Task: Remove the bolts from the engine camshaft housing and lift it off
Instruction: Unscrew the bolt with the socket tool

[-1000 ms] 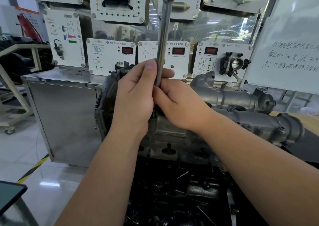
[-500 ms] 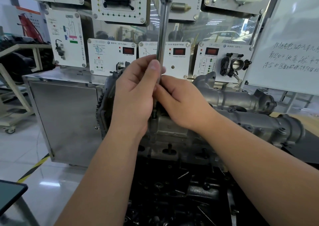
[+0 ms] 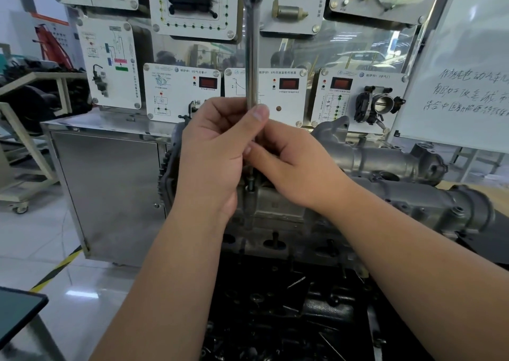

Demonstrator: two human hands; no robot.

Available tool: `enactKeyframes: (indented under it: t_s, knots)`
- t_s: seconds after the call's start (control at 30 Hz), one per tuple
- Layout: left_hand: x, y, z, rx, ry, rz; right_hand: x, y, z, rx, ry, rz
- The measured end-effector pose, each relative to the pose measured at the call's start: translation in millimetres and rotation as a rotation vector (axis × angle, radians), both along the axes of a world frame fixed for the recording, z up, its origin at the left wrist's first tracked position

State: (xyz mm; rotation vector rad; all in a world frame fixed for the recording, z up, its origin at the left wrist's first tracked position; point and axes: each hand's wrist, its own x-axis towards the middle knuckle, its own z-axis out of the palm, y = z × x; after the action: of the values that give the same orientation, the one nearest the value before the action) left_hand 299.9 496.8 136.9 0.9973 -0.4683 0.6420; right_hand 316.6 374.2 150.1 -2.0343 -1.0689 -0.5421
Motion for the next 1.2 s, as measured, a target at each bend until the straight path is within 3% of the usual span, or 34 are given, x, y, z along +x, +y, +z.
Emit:
enactKeyframes:
  t_s: [0.2, 0.53, 0.87, 1.07, 1.2]
  knots:
    - [1.0, 1.0, 0.6, 0.121, 0.064, -0.009, -1.4, 1.6, 2.1, -0.042, 0.01, -0.042]
    - [1.3, -10.8, 1.2, 0.031, 0.048, 0.042, -0.1, 1.4, -1.6, -0.02, -0.004, -0.085]
    - [-2.5, -5.7, 4.2, 0.142, 0.072, 0.006, -0.9, 0.9, -0.9, -0.085, 0.039, -0.079]
    - [-3.9, -6.3, 5.7, 0.056, 0.018, 0.017, -1.5, -0.2, -0.6, -0.052, -0.019, -0.088]
    - [-2.8, -8.2, 4.7, 0.096, 0.012, 0.049, -2.6, -0.9, -1.6, -0.027, -0.027, -0.079]
